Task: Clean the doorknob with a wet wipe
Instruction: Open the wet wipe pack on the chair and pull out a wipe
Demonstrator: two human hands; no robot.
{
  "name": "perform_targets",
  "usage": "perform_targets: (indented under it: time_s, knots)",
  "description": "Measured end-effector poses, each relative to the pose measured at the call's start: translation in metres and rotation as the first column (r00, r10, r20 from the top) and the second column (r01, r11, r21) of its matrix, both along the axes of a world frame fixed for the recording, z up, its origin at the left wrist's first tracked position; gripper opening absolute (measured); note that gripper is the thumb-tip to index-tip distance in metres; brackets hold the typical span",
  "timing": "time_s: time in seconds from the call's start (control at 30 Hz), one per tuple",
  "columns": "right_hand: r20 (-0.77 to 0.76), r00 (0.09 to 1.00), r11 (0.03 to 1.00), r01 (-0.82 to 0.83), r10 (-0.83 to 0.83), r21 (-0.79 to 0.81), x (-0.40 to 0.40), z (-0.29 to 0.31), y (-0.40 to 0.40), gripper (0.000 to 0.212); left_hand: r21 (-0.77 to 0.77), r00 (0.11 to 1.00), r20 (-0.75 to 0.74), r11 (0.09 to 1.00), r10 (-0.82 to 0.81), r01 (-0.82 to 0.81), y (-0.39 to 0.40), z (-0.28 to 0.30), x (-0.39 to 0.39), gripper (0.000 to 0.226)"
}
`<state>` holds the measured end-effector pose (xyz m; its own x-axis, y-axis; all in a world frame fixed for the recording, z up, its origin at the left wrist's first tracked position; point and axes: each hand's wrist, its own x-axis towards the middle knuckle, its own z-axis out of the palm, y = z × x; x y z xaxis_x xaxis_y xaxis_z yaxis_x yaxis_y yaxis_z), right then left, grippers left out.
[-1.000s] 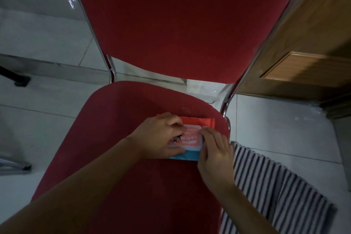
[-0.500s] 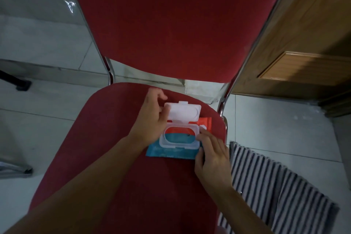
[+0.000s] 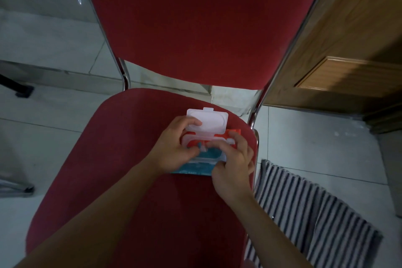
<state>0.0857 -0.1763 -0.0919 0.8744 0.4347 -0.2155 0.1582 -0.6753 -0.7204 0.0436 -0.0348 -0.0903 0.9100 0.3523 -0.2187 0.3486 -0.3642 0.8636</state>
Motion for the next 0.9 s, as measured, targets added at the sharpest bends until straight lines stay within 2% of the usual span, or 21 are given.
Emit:
perform_targets:
  time_s: [0.1,0.2,0.27,0.37,0.5,0.63,0.73,0.8,0.9]
  knots:
    - [0.049,0.996,0.997,-0.073,0.075,-0.030,-0.002,0.001,0.005,0.060,0.044,0.996,-0.014,0.995,-0.091,0.092,0.001,0.002,-0.004,0.056]
    - [0.128,0.982,0.989,-0.129,0.138,-0.079,-0.001,-0.005,0.005,0.059,0.155,0.997,0.062,0.988,-0.038,0.028,0.000,0.000,-0.007,0.041]
    - [0.146,0.981,0.990,-0.112,0.124,-0.090,0.001,-0.008,0.004,0.050,0.214,0.996,0.089,0.977,0.001,-0.020,0.000,-0.003,-0.011,0.033]
    - [0.179,0.982,0.997,-0.046,0.056,-0.065,0.004,-0.010,0.005,0.030,0.189,0.997,0.074,0.981,0.023,-0.037,0.002,-0.008,-0.018,0.034]
    - [0.253,0.961,0.992,-0.090,0.110,-0.089,0.008,-0.007,0.011,0.004,0.162,0.997,0.082,0.987,-0.005,-0.009,0.003,-0.009,-0.020,0.033]
    - [0.320,0.927,0.978,-0.163,0.197,-0.131,0.010,-0.005,0.017,0.004,0.142,0.997,0.076,0.990,-0.022,0.011,0.006,-0.009,-0.020,0.033]
    - [0.365,0.869,0.942,-0.302,0.335,-0.144,0.010,-0.006,0.020,0.001,0.145,0.998,0.059,0.989,-0.023,0.015,0.005,-0.009,-0.020,0.033]
    - [0.336,0.853,0.916,-0.371,0.400,-0.150,0.012,-0.007,0.023,0.005,0.138,0.998,0.063,0.990,-0.022,0.013,0.005,-0.009,-0.021,0.033]
    - [0.245,0.880,0.913,-0.387,0.408,-0.132,0.018,-0.007,0.027,0.012,0.109,0.997,0.065,0.993,-0.041,0.034,0.005,-0.007,-0.022,0.037]
